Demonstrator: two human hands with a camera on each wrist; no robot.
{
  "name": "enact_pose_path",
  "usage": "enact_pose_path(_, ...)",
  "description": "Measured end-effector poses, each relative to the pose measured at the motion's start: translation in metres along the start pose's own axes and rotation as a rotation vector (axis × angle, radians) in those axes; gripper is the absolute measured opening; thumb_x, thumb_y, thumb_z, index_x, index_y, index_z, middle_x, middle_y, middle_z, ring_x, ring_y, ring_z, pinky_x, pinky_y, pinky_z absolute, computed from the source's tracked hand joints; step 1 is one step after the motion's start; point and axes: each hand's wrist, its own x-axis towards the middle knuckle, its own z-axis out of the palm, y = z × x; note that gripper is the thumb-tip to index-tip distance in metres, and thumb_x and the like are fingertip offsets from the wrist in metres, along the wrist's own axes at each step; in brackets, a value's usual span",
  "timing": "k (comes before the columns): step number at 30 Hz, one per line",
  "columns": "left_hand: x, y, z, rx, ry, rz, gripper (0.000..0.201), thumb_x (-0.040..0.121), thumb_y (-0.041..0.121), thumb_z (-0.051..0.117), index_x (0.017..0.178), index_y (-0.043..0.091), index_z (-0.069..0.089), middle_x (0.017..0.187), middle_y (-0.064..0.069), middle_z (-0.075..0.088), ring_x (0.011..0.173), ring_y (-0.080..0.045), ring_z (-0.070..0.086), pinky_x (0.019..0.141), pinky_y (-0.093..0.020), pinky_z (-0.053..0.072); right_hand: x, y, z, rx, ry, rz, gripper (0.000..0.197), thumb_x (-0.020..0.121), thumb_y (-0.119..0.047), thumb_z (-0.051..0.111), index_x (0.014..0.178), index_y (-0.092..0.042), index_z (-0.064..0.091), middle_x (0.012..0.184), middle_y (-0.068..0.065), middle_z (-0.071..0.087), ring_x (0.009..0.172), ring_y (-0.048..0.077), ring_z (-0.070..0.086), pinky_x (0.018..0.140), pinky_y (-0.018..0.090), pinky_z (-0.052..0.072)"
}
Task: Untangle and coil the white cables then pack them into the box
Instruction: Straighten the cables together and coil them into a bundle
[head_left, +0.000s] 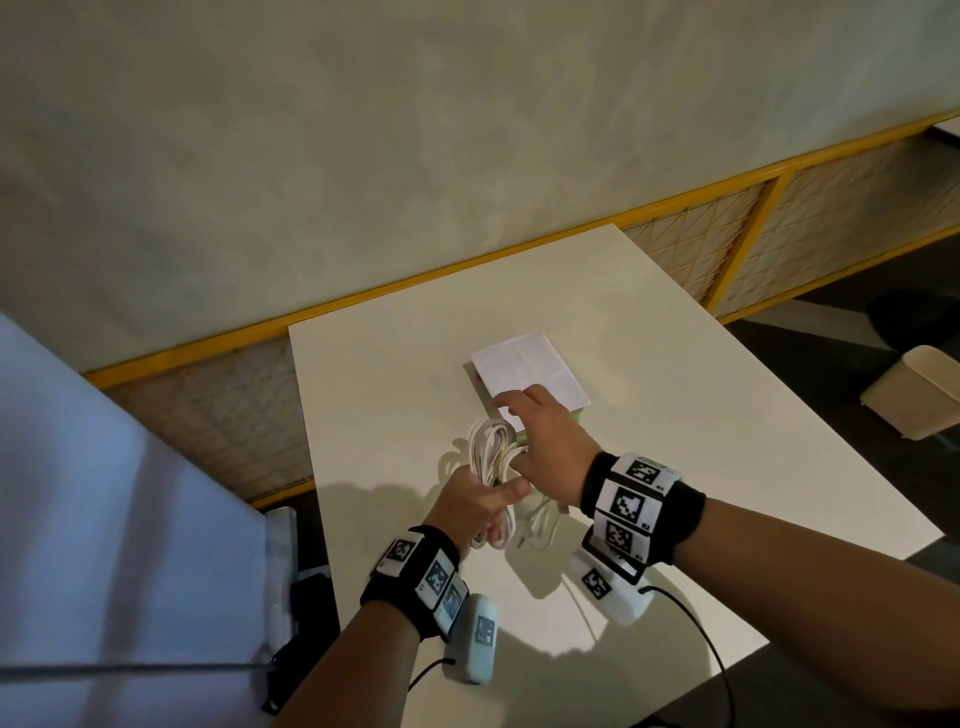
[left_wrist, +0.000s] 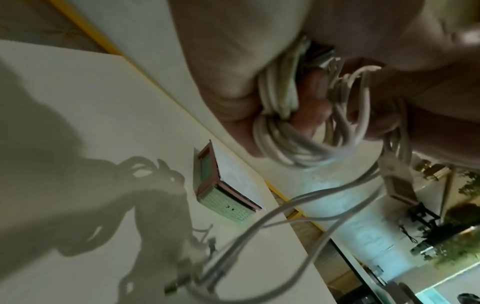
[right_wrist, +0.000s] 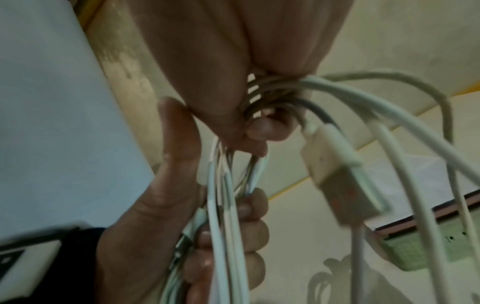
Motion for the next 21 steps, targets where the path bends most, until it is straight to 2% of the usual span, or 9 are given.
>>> enact_pose_path(2,0.001,0.0,-0.001,0.058,-0.001,0.004,0.064,0.049,0.051,0.076,0.071,-0.006,0.059,0.041,-0.009,0.045,0.033,-0.02,0.042,0.045,-0.025,0.036,0.0,0.002,0.001,-0.002,0.0,0.014,0.063,0.074,0.002,0.058,0.133,-0.013,0.044,0.125,0.01,0.049,0.111,0.024,0.055,0.081,0.015,0.041)
enact_pose_path(4,0.0,0.0,0.004,0.097,-0.026,0.028,0.057,0.05,0.049,0.08,0.067,-0.002,0.059,0.05,-0.014,0.049,0.037,-0.022,0.044,0.045,-0.025,0.039,0.0,0.002,0.001,-0.02,-0.004,0.012,0.06,0.076,0.001,0.057,0.133,-0.012,0.046,0.126,0.01,0.053,0.112,0.023,0.055,0.075,0.006,0.036)
enact_pose_path(5,-0.001,0.0,0.006,0.09,-0.03,0.041,0.055,0.051,0.046,0.082,0.066,-0.001,0.058,0.053,-0.015,0.049,0.037,-0.022,0.044,0.045,-0.025,0.04,0.0,0.001,0.001,-0.025,-0.007,0.013,0.059,0.076,0.002,0.055,0.133,-0.011,0.046,0.126,0.011,0.055,0.113,0.024,0.055,0.078,0.008,0.037)
enact_pose_path(8,-0.003,0.0,0.016,0.097,0.004,0.066,0.059,0.055,0.039,0.08,0.066,-0.012,0.054,0.053,-0.017,0.046,0.041,-0.023,0.042,0.046,-0.027,0.038,-0.002,0.0,0.002,0.029,0.007,0.042,0.06,0.075,0.011,0.045,0.132,-0.009,0.047,0.129,0.014,0.056,0.117,0.026,0.053,0.094,0.025,0.041)
enact_pose_path(11,0.001,0.0,0.024,0.152,0.036,0.022,0.036,0.066,0.023,0.074,0.057,-0.003,0.05,0.046,-0.012,0.042,0.046,-0.021,0.038,0.053,-0.03,0.036,-0.003,0.002,0.008,0.168,0.034,0.111,0.054,0.075,0.012,0.038,0.123,-0.008,0.055,0.12,0.013,0.062,0.11,0.024,0.058,0.088,0.023,0.043)
enact_pose_path(14,0.005,0.004,0.027,0.186,0.08,0.0,0.032,0.077,0.002,0.067,0.052,0.011,0.048,0.034,0.007,0.043,0.038,-0.014,0.04,0.051,-0.023,0.038,-0.001,0.002,0.011,0.316,0.037,0.14,0.045,0.075,0.008,0.037,0.109,-0.009,0.061,0.1,0.006,0.065,0.093,0.019,0.058,0.083,0.027,0.047)
enact_pose_path(16,0.005,0.006,0.028,0.128,0.119,0.043,0.02,0.077,-0.006,0.063,0.071,0.009,0.051,0.042,0.007,0.048,0.036,-0.007,0.043,0.044,-0.019,0.039,0.001,0.001,0.011,0.384,0.025,0.172,0.044,0.075,0.007,0.037,0.105,-0.013,0.061,0.096,0.003,0.063,0.094,0.02,0.059,0.085,0.032,0.05)
enact_pose_path(18,0.005,0.007,0.027,0.077,0.163,0.065,0.023,0.074,-0.007,0.063,0.086,0.006,0.05,0.051,0.002,0.05,0.035,-0.007,0.044,0.04,-0.021,0.04,0.002,-0.001,0.012,0.434,0.005,0.199,0.044,0.073,0.006,0.036,0.102,-0.016,0.061,0.096,0.004,0.064,0.096,0.023,0.061,0.086,0.037,0.053)
enact_pose_path(21,0.007,0.002,0.027,0.12,0.137,0.049,0.027,0.072,-0.006,0.066,0.063,0.016,0.054,0.039,0.007,0.05,0.037,-0.005,0.043,0.045,-0.023,0.039,0.002,-0.002,0.015,0.467,-0.012,0.192,0.04,0.072,0.004,0.035,0.092,-0.021,0.06,0.092,0.007,0.067,0.093,0.027,0.064,0.084,0.041,0.055)
